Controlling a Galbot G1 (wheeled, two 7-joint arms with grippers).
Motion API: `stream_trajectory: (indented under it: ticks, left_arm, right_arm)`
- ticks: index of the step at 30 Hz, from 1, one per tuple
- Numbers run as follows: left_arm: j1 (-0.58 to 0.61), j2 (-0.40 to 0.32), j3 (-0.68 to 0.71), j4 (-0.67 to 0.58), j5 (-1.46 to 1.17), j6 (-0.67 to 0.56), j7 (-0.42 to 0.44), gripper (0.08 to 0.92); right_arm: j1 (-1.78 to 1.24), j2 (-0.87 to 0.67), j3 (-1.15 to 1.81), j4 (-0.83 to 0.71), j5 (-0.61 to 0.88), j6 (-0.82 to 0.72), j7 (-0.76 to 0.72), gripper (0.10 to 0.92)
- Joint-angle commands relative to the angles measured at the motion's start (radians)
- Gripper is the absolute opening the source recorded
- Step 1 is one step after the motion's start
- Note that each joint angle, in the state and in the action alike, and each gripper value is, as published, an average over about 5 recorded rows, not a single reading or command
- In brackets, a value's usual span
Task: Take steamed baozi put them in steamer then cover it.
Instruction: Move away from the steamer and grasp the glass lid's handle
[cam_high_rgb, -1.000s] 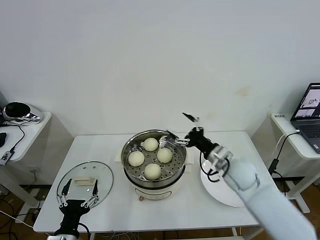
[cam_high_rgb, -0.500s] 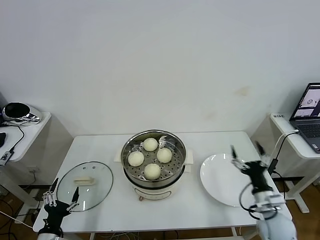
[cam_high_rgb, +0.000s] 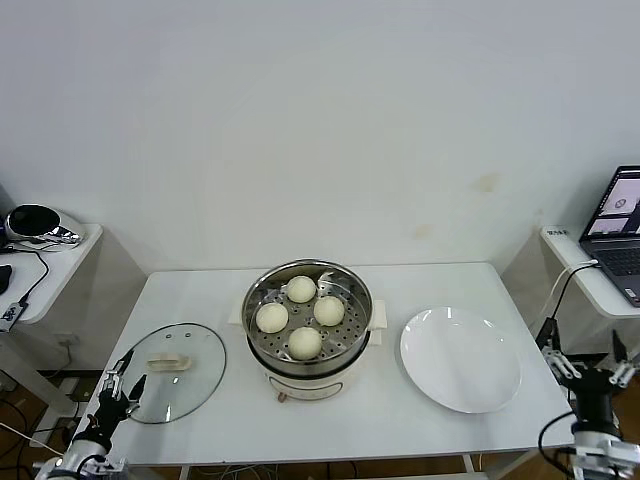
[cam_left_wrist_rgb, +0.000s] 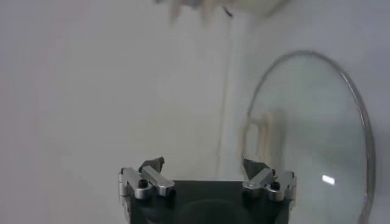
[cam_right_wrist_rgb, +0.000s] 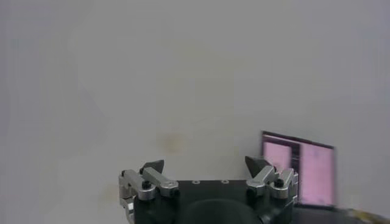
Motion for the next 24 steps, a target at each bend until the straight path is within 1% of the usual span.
stream_trajectory:
  ticks: [1,15,24]
  left_arm:
    - [-0.164,0.03,0.043,0.182,0.139,-0.025,-0.007,0.823]
    - [-0.232,0.023,0.112,0.183,0.135,-0.021,0.018,0.823]
    - [-0.282,0.012,0.136,0.253,0.118,-0.028,0.014,0.823]
  right_arm:
    - [-0.052,0.049,0.084,0.001,-0.016,0.022,0.024,0.823]
    - [-0.054,0.057,0.097,-0.023,-0.037,0.047,0.024,0.823]
    - [-0.059,0.063,0.098,-0.033,-0.048,0.062,0.023,0.823]
